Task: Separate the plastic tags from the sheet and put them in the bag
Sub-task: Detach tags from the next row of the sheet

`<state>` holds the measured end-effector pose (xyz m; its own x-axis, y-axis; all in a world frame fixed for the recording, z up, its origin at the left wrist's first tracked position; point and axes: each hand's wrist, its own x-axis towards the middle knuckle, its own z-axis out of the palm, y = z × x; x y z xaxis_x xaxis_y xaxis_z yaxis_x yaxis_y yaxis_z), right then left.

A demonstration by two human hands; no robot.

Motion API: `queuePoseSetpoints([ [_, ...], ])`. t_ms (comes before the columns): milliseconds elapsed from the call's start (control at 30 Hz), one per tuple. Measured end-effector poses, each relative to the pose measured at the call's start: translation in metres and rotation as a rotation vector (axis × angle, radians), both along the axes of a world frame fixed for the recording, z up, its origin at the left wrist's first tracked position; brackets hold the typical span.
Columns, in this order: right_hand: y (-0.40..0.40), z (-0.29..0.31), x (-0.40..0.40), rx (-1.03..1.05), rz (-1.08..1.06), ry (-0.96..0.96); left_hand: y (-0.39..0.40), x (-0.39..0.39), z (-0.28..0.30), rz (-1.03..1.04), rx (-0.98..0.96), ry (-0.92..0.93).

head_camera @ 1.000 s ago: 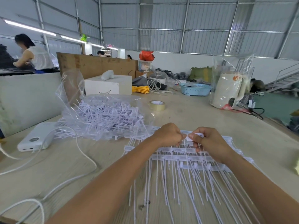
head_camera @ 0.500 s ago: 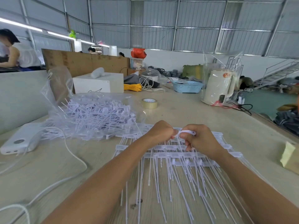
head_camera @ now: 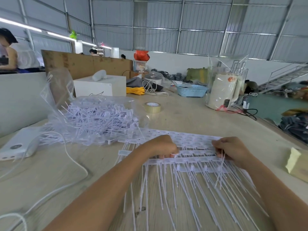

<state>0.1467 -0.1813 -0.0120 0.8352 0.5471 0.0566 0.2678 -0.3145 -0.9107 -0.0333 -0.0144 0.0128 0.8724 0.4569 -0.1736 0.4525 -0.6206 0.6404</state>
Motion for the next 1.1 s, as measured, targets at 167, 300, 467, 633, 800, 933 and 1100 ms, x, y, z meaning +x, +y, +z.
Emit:
queuePoseSetpoints([
  [167,0.005,0.01,-0.005,-0.034,-0.02,0.141,0.006,0.004,-0.007,0.012,0.126,0.001],
  [300,0.003,0.014,-0.011,-0.036,-0.019,0.183,0.009,0.001,-0.007,0.016,0.115,-0.043],
  [467,0.01,0.036,-0.029,0.261,0.113,0.337,0.005,-0.003,0.003,-0.063,0.047,-0.183],
  [633,0.035,0.035,-0.079,0.072,0.386,0.117,-0.003,-0.002,0.003,-0.114,0.062,-0.174],
  [800,0.045,0.027,-0.098,0.182,0.422,0.109,-0.008,-0.001,0.004,-0.113,0.087,-0.222],
  [933,0.045,0.025,-0.096,0.255,0.37,0.095,-0.009,-0.003,0.002,-0.098,0.072,-0.316],
  [1100,0.044,0.025,-0.088,0.246,0.317,-0.024,-0.002,-0.004,0.001,-0.04,0.145,-0.319],
])
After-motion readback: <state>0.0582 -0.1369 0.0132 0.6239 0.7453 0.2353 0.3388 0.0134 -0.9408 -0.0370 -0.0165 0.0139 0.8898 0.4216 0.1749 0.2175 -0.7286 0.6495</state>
